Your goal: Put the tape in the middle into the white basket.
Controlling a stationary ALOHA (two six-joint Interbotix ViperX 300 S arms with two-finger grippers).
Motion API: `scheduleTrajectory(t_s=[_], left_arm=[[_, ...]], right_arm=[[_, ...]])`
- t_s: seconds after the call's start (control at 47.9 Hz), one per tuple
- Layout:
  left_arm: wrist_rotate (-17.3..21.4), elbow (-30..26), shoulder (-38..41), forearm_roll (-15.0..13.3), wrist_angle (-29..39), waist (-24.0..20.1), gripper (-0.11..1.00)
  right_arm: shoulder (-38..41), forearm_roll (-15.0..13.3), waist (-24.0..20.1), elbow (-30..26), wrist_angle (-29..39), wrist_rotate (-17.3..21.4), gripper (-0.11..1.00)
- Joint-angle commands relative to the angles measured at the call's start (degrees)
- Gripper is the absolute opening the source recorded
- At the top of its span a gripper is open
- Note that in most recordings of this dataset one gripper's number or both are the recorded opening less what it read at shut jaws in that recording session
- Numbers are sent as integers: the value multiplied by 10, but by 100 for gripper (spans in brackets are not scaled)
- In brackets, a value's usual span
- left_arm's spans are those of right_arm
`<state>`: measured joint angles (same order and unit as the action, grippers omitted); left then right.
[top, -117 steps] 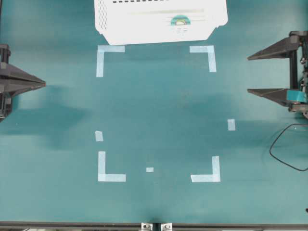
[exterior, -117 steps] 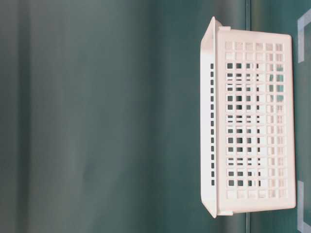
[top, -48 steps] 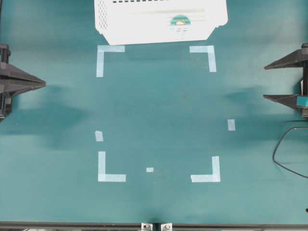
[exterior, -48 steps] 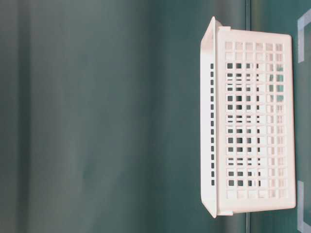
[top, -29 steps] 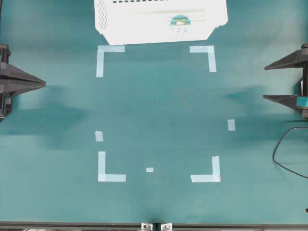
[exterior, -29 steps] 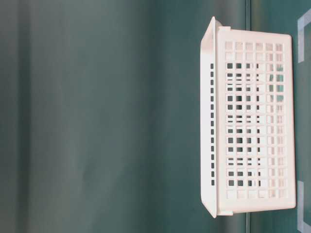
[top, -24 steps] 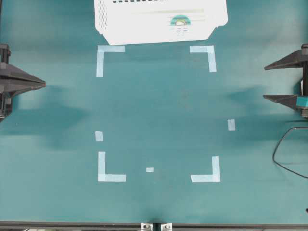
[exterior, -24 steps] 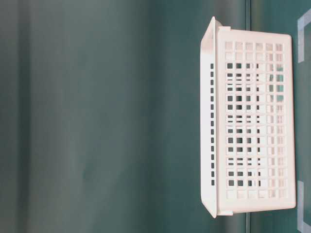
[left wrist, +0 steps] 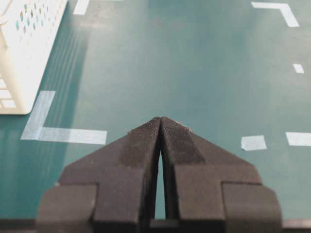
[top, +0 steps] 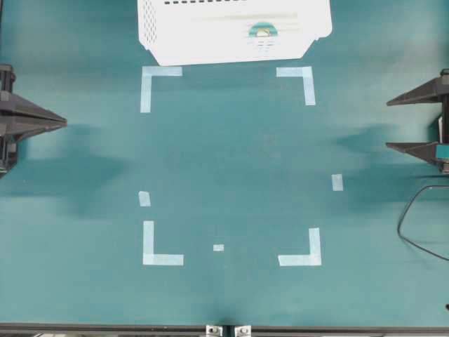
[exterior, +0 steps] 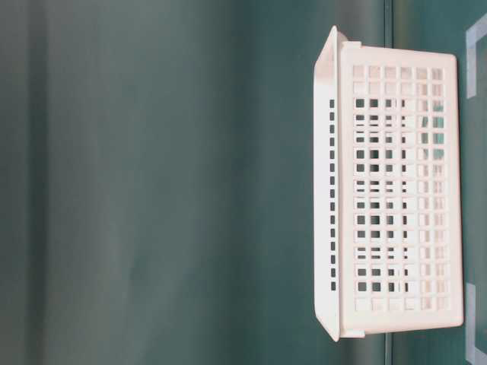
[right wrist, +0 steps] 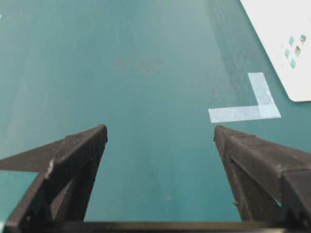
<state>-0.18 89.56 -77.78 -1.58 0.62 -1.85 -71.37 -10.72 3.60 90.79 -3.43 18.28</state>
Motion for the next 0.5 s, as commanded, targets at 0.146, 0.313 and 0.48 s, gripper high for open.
scheduleTrajectory(t_s=[0.146, 0.313, 0.48], left_arm=[[0, -7, 4, 0, -5, -3, -11], [0, -6, 4, 0, -5, -2, -11], [0, -7, 4, 0, -5, -2, -11]], right_arm=[[3, -4, -1, -5, -12, -4, 97], [4, -6, 0, -4, -15, -3, 97], [4, -6, 0, -4, -15, -3, 97]])
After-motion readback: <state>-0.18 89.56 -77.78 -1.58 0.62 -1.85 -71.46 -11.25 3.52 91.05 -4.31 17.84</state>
